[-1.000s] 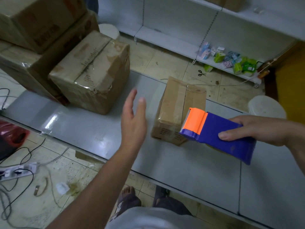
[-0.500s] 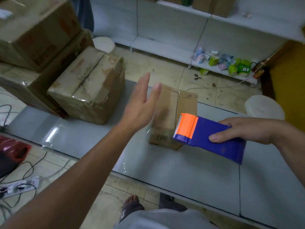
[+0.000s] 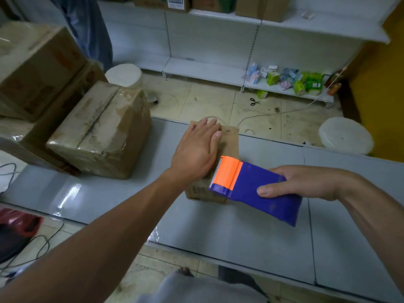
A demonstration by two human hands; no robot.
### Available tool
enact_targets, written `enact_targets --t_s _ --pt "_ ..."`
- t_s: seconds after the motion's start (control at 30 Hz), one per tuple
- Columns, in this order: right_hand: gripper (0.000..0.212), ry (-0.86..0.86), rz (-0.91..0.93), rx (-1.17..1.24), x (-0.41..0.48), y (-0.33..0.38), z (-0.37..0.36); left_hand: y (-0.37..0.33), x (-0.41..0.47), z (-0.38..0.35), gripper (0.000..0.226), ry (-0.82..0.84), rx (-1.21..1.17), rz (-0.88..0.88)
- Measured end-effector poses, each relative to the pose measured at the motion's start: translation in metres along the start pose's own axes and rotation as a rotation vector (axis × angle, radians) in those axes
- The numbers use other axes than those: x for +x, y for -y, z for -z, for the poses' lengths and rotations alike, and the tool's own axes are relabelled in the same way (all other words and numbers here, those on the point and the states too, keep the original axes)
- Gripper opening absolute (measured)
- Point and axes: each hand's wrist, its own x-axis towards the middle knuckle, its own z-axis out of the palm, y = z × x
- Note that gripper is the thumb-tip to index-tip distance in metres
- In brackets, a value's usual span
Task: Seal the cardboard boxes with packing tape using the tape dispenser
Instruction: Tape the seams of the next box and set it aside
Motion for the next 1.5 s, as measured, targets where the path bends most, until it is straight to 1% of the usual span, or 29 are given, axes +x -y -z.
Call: enact_targets --t_s 0.2,0.33,0.4,0.53,0.7,0.8,0.9,1.0,1.1,1.23,1.27,1.33,1.37,1.43,1.47,1.5 --pt "0.049 0.02 -0.003 0.008 -0.016 -0.023 0.013 0.003 -0.001 -0.001 0.045 0.01 0.076 -0.027" --pt "0.062 0.033 -0.02 0.005 -0.025 -0.036 0.02 0.002 0.001 -0.003 0.046 0.015 0.088 -0.012" --pt "0.064 0.044 -0.02 -0.004 -0.025 -0.038 0.023 0.003 0.001 -0.003 0.048 0.02 0.098 -0.009" --pt "0.06 0.064 -0.026 -0.046 -0.028 -0.04 0.033 0.004 0.0 -0.003 0.055 0.033 0.117 -0.01" --pt "0.064 0.086 -0.052 -0.062 -0.033 -0.051 0.041 0.002 0.001 -0.004 0.055 0.05 0.137 -0.004" --pt "0.056 0.074 -0.074 -0.047 -0.027 -0.049 0.04 0.002 0.001 -0.004 0.056 0.045 0.142 0.001" --pt "0.053 0.032 -0.101 -0.094 -0.021 -0.044 0.038 0.002 -0.001 -0.005 0.052 0.051 0.158 0.006" --pt "0.049 -0.038 -0.133 -0.251 -0.019 -0.033 0.037 -0.001 0.001 -0.009 0.049 0.048 0.188 -0.005" --pt "0.037 -0.158 -0.142 -0.414 -0.011 -0.019 0.04 0.0 0.002 -0.01 0.048 0.039 0.217 -0.008" --pt "0.039 -0.234 -0.122 -0.571 0.004 -0.006 0.032 -0.005 0.003 -0.009 0.049 0.046 0.251 -0.019" --pt "0.039 -0.275 -0.154 -0.659 0.004 -0.009 0.035 -0.006 0.002 -0.008 0.05 0.059 0.259 -0.021" --pt "0.039 -0.441 -0.286 -0.903 -0.007 -0.033 0.055 -0.007 -0.004 -0.002 0.051 0.082 0.244 -0.026" --pt "0.04 -0.512 -0.39 -0.918 -0.016 -0.051 0.07 -0.005 -0.008 0.002 0.05 0.076 0.224 -0.027" --pt "0.047 -0.538 -0.493 -0.803 -0.025 -0.077 0.094 -0.002 -0.012 0.006 0.049 0.038 0.196 0.007" --pt "0.052 -0.541 -0.476 -0.721 -0.026 -0.089 0.092 -0.005 -0.009 0.004 0.049 0.052 0.202 -0.006" --pt "0.054 -0.556 -0.403 -0.673 -0.023 -0.093 0.08 -0.009 -0.005 0.001 0.049 0.075 0.231 -0.023"
